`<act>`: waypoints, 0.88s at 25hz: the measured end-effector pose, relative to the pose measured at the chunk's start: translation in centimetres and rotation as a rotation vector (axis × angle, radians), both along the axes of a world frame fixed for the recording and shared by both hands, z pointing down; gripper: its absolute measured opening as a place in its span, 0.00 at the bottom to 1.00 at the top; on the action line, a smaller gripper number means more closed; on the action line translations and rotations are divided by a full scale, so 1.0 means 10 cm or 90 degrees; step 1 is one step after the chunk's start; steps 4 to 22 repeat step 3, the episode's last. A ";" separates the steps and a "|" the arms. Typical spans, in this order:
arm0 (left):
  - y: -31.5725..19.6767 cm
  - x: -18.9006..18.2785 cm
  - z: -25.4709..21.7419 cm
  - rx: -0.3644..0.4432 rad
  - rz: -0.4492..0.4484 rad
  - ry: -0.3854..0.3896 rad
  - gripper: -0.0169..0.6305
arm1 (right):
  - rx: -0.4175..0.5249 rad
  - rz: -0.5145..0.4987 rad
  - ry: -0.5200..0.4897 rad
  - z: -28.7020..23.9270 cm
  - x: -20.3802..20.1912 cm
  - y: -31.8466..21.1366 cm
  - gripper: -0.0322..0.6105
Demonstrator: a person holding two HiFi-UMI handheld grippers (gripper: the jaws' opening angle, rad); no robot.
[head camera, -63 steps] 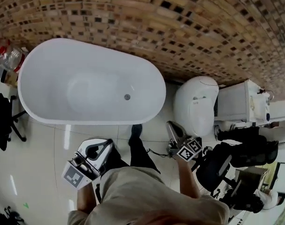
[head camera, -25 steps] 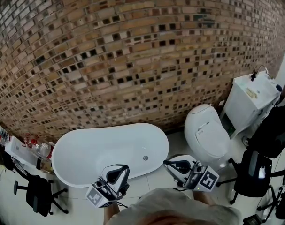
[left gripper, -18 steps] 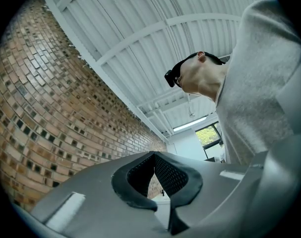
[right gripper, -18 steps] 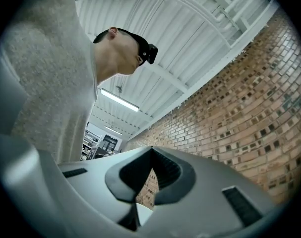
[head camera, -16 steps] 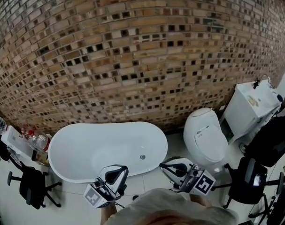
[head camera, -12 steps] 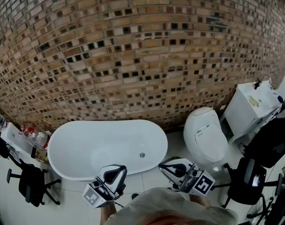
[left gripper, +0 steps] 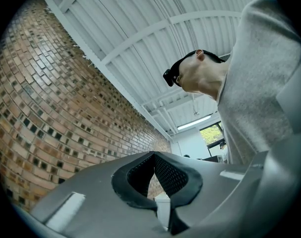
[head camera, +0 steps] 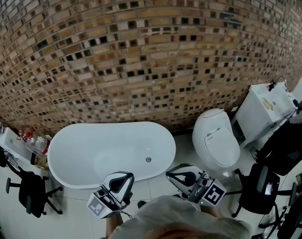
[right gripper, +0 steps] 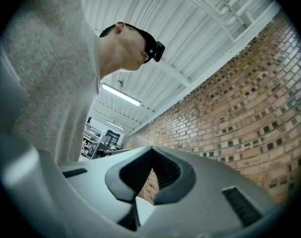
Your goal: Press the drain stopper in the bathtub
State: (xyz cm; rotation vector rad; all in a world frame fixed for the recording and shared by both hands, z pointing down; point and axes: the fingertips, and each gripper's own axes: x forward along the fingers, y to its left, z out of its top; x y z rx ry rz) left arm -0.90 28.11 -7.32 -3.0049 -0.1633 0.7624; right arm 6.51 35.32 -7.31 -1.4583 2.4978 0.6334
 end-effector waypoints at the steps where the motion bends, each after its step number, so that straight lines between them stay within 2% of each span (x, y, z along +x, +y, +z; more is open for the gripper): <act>1: -0.01 0.00 0.00 0.000 -0.001 -0.001 0.02 | 0.000 0.001 0.000 0.00 0.00 -0.01 0.05; 22: -0.04 0.01 0.01 0.000 -0.001 -0.004 0.02 | 0.001 0.002 0.001 0.00 0.01 -0.03 0.05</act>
